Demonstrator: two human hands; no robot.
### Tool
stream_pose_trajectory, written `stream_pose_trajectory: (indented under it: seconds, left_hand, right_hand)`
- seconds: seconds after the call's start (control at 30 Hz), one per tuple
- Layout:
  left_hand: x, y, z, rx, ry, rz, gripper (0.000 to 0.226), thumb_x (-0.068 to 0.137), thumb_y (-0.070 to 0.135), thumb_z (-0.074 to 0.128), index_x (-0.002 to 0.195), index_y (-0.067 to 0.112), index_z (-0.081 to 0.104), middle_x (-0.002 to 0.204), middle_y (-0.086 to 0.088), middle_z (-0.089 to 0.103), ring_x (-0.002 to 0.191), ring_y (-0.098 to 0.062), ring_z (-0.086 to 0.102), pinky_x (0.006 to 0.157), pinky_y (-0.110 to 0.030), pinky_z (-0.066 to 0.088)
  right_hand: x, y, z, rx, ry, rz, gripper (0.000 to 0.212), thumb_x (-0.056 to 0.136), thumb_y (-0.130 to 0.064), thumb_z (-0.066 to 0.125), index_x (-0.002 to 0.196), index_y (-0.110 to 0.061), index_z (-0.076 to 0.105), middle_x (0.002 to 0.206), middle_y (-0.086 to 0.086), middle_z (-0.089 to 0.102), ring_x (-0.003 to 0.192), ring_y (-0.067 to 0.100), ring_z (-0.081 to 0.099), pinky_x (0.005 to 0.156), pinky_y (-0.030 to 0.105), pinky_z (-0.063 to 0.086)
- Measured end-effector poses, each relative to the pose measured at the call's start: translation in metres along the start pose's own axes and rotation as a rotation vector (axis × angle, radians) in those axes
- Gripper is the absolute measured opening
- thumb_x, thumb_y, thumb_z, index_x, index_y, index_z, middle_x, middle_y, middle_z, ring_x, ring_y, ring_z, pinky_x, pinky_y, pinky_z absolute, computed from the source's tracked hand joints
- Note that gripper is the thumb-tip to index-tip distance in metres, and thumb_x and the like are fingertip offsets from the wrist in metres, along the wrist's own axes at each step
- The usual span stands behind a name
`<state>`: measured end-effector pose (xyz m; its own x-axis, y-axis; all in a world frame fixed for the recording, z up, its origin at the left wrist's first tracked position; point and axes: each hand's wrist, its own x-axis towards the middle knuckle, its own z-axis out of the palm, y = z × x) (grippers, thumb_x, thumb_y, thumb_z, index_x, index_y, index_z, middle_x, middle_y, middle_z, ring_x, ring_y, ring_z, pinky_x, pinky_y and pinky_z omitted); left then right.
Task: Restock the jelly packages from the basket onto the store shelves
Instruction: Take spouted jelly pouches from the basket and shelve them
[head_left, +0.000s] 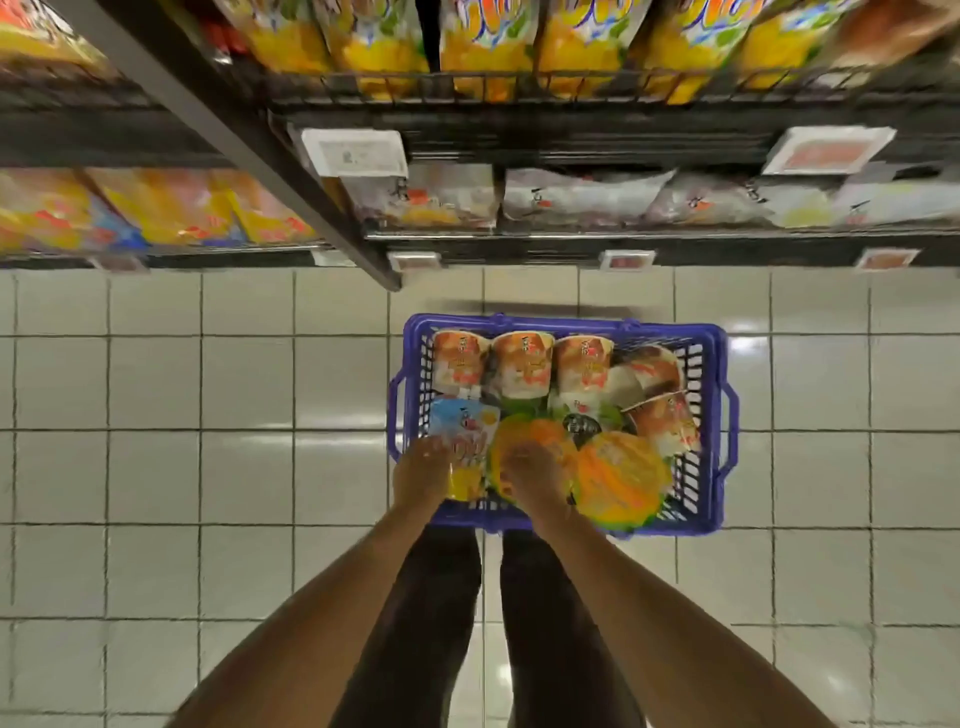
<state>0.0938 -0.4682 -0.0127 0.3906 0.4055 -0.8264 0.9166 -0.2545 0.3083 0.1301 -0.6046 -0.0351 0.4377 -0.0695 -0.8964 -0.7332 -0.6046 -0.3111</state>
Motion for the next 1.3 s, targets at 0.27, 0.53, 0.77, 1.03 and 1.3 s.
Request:
stream_pose_trajectory:
  seconds: [0.27, 0.53, 0.77, 1.03, 1.3]
  left_hand:
    - [0.054, -0.02, 0.038, -0.188, 0.059, -0.138, 0.036, 0.103, 0.043, 0.038, 0.109, 0.016, 0.063, 0.072, 0.007, 0.056, 0.061, -0.006, 0.051, 0.045, -0.021, 0.035]
    - [0.047, -0.024, 0.04, -0.277, -0.025, -0.157, 0.017, 0.098, 0.031, 0.055, 0.082, 0.027, 0.06, 0.067, 0.003, 0.06, 0.055, -0.011, 0.054, 0.043, -0.018, 0.042]
    - [0.006, 0.01, 0.008, -0.382, -0.183, -0.111, 0.038, 0.106, 0.034, 0.034, 0.118, 0.008, 0.06, 0.104, -0.017, 0.067, 0.094, -0.03, 0.066, 0.076, -0.031, 0.055]
    - [-0.115, 0.114, -0.08, -0.708, -0.284, 0.066, 0.041, 0.098, 0.041, 0.048, 0.121, 0.012, 0.064, 0.117, -0.019, 0.069, 0.111, -0.037, 0.065, 0.101, -0.057, 0.047]
    - [-0.287, 0.251, -0.184, -0.656, -0.158, 0.568, 0.039, 0.083, 0.021, 0.071, 0.113, -0.003, 0.068, 0.102, -0.011, 0.073, 0.095, -0.022, 0.067, 0.094, -0.042, 0.052]
  right_hand:
    - [0.033, 0.009, 0.05, 0.139, 0.037, -0.016, 0.015, 0.09, -0.014, 0.067, 0.075, -0.018, 0.063, 0.071, 0.002, 0.063, 0.061, 0.015, 0.058, 0.056, 0.028, 0.052]
    - [0.036, 0.026, 0.028, 0.153, 0.012, -0.01, 0.017, 0.092, -0.033, 0.066, 0.08, -0.021, 0.067, 0.077, 0.002, 0.07, 0.071, 0.02, 0.063, 0.056, 0.025, 0.046]
    - [-0.013, 0.009, -0.011, 0.536, -0.06, 0.001, 0.019, 0.101, -0.018, 0.053, 0.116, -0.015, 0.063, 0.113, 0.014, 0.07, 0.103, 0.031, 0.068, 0.085, 0.042, 0.057]
    - [-0.124, -0.062, -0.112, 0.798, -0.006, -0.181, 0.036, 0.093, -0.04, 0.061, 0.125, -0.023, 0.06, 0.122, 0.015, 0.067, 0.106, 0.032, 0.068, 0.089, 0.061, 0.054]
    - [-0.287, -0.185, -0.24, 0.826, 0.012, -0.502, 0.054, 0.087, -0.025, 0.073, 0.136, -0.014, 0.053, 0.126, 0.015, 0.066, 0.105, 0.027, 0.069, 0.078, 0.045, 0.059]
